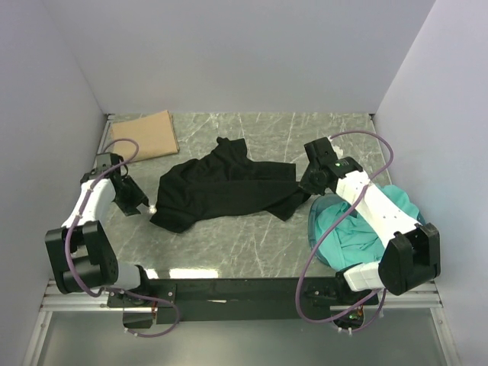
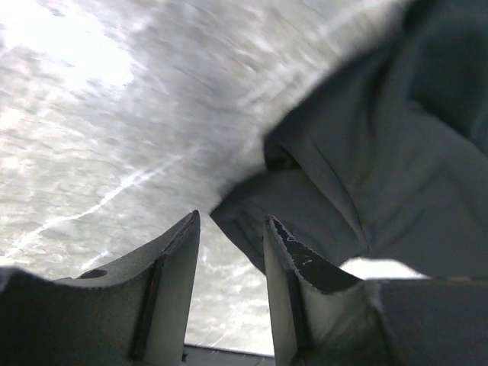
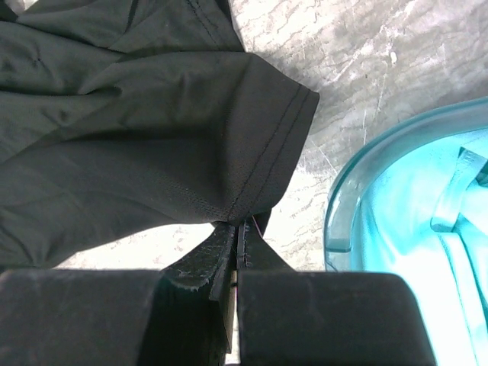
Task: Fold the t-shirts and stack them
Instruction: Flatten the tshirt out
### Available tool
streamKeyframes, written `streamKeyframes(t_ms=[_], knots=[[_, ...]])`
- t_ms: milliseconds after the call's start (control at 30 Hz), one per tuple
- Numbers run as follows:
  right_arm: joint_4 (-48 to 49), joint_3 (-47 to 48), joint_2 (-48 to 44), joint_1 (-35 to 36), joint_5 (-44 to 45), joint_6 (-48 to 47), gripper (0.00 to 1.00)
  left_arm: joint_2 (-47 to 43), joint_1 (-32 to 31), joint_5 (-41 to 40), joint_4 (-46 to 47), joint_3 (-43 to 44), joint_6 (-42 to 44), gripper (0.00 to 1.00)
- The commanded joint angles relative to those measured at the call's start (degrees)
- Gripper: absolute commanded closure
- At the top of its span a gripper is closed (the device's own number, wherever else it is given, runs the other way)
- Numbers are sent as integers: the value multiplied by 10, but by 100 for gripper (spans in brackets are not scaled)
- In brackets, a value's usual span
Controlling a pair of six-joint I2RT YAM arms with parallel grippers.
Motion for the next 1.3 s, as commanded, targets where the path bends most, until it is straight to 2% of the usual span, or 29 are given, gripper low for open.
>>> streamKeyframes(t_ms=[0, 267, 600, 1267], knots=[[22, -8, -3, 3, 6, 9, 100, 15, 17, -1, 35, -15, -33, 56], [29, -17, -6, 3, 8, 9, 100, 58, 31, 24, 79, -43, -50, 58], [36, -11, 7, 3, 1, 9, 100, 67, 30, 59, 103, -68, -48, 59], [22, 12, 20, 3, -1, 7, 100, 33, 30, 91, 50, -77, -45, 59]])
